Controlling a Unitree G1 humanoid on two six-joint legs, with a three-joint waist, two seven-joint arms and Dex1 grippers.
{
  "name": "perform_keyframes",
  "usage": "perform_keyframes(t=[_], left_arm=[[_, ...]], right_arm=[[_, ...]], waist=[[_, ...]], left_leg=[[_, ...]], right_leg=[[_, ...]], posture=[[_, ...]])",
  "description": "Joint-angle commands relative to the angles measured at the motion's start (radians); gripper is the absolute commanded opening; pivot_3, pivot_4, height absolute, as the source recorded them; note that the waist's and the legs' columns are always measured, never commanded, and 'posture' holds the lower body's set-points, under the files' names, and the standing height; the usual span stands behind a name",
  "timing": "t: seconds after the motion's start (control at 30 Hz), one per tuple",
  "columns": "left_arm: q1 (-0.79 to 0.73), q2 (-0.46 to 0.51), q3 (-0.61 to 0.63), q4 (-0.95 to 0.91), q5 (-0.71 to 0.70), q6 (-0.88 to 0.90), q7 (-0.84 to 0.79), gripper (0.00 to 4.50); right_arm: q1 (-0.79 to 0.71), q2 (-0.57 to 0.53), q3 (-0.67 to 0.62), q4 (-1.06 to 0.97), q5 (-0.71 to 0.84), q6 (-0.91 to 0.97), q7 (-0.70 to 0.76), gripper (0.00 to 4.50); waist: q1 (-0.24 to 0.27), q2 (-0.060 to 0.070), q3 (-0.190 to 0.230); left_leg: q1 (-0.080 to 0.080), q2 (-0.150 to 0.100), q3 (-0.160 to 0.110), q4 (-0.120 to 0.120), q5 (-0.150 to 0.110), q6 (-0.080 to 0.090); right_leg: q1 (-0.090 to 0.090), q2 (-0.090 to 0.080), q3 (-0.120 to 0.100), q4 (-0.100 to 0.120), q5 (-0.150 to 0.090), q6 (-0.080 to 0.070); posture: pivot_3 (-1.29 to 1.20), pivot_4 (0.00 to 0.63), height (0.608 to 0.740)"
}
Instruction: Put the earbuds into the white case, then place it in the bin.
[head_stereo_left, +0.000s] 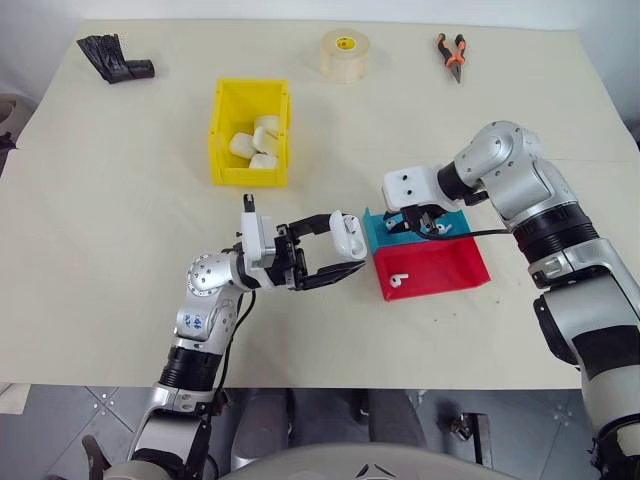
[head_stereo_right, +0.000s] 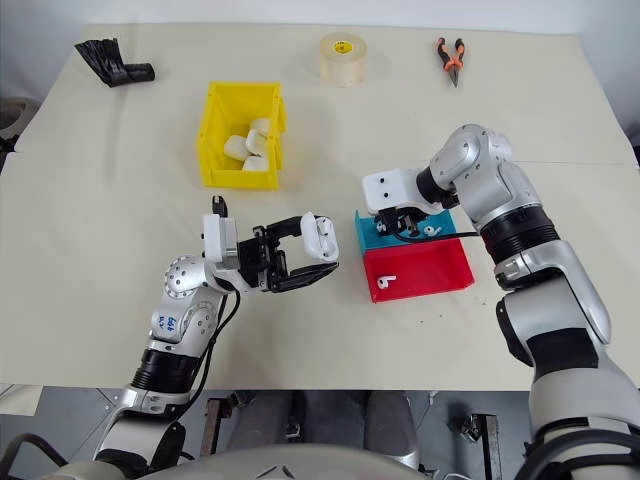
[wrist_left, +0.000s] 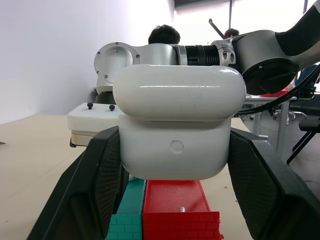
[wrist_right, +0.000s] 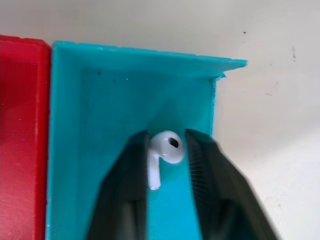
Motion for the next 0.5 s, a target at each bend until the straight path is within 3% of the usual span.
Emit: perform_keyframes(t=[0.03, 0.33, 0.47, 0.5], left_arm=[[-0.008, -0.001, 0.003, -0.039, -0.016, -0.004, 0.004, 2.8], [-0.009, 0.001, 0.003, -0.042, -0.018, 0.0, 0.002, 2.8], [-0.015, 0.001, 0.004, -0.038, -0.019, 0.0, 0.002, 2.8], [-0.016, 0.001, 0.005, -0.037, -0.019, 0.0, 0.001, 2.8]], right_arm=[[0.026, 0.006, 0.01, 0.009, -0.025, 0.005, -0.011, 0.48], [0.04, -0.004, -0.018, -0.036, -0.009, 0.041, -0.01, 0.48], [0.044, -0.031, -0.082, -0.096, 0.047, 0.168, 0.022, 0.48], [0.047, -0.045, -0.095, -0.117, 0.062, 0.186, 0.042, 0.65]], waist=[[0.0, 0.0, 0.0], [0.0, 0.0, 0.0], [0.001, 0.0, 0.0], [0.002, 0.0, 0.0]], left_leg=[[0.0, 0.0, 0.0, 0.0, 0.0, 0.0], [0.0, 0.0, 0.0, 0.0, 0.0, 0.0], [0.0, 0.0, 0.0, 0.0, 0.0, 0.0], [0.0, 0.0, 0.0, 0.0, 0.0, 0.0]], right_leg=[[0.0, 0.0, 0.0, 0.0, 0.0, 0.0], [0.0, 0.0, 0.0, 0.0, 0.0, 0.0], [0.0, 0.0, 0.0, 0.0, 0.0, 0.0], [0.0, 0.0, 0.0, 0.0, 0.0, 0.0]], posture=[[0.0, 0.15, 0.74], [0.0, 0.15, 0.74], [0.0, 0.15, 0.74], [0.0, 0.15, 0.74]])
